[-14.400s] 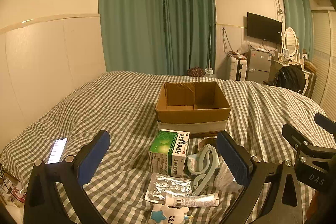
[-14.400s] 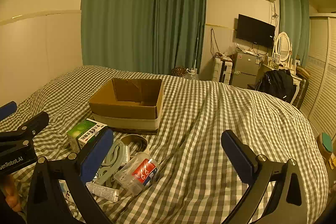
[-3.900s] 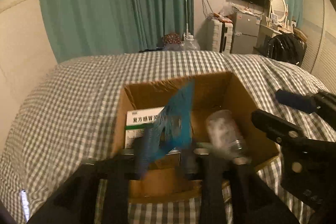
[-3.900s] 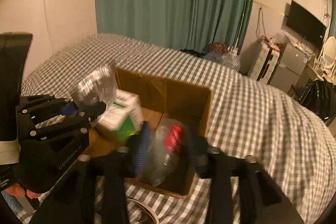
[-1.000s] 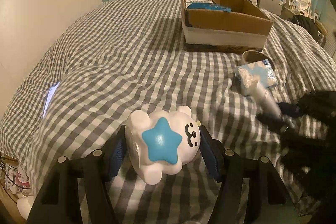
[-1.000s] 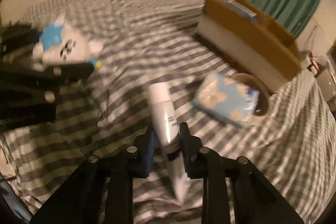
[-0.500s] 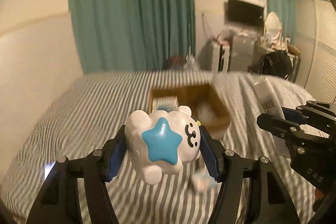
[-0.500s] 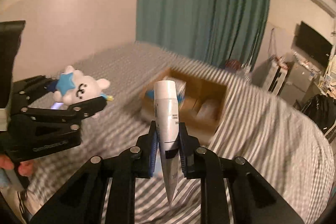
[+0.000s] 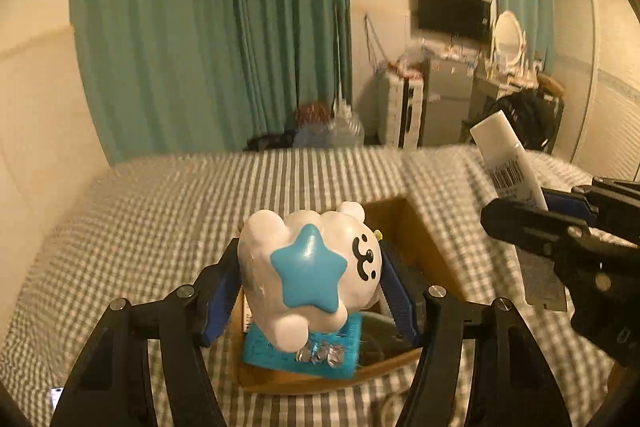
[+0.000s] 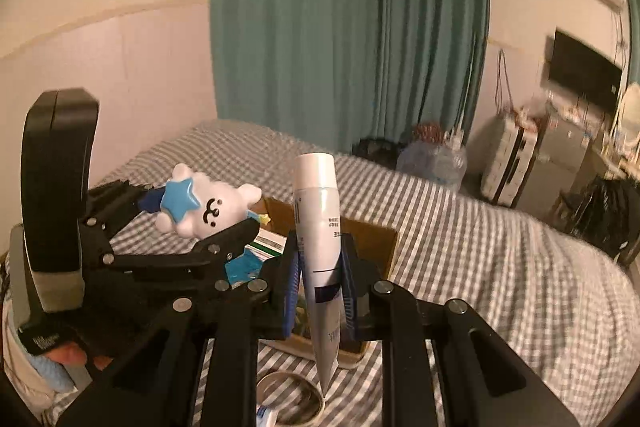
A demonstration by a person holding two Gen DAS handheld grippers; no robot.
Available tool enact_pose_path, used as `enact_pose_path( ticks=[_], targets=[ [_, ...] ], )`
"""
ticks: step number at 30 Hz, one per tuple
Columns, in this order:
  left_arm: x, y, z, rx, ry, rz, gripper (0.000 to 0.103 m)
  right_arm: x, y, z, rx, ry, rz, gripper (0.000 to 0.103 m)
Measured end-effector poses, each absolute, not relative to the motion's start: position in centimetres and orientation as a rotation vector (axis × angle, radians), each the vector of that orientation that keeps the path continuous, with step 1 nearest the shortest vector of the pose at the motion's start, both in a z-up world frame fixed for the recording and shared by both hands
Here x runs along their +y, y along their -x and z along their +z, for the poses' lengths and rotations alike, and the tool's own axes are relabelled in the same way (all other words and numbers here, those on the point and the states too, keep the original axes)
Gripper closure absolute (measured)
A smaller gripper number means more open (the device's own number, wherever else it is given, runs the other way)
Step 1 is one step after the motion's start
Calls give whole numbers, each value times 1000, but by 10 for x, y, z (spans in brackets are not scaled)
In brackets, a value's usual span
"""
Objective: Organize objects
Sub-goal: 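Drop the plush and white tube into the cardboard box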
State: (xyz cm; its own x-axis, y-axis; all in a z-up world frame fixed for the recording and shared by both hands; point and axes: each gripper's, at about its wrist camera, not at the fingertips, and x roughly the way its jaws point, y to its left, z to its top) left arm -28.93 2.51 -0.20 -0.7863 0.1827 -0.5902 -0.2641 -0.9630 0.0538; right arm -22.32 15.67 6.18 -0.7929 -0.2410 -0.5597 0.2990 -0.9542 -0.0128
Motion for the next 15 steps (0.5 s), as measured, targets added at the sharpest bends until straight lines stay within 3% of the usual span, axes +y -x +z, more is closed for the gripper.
enact_pose_path(
  ticks=[6,11,12,14,15],
  targets=[
    [30,325,-58,207,1007,2715,36,160,287,-2,49,-1026,-2656,86],
    [33,330,-69,198,1010,2710,34,167,300,-36,-30,-1090,-2629,84],
    [34,329,-67,201,1011,2713,27,168,301,-37,-34,-1103,-2625,81],
    [32,318,-63,203,997,2731,15,169,290,-33,-29,-1088,-2649,63],
    [30,311,-55,206,978,2749,12,170,282,-27,-28,-1065,-2672,45]
  ],
)
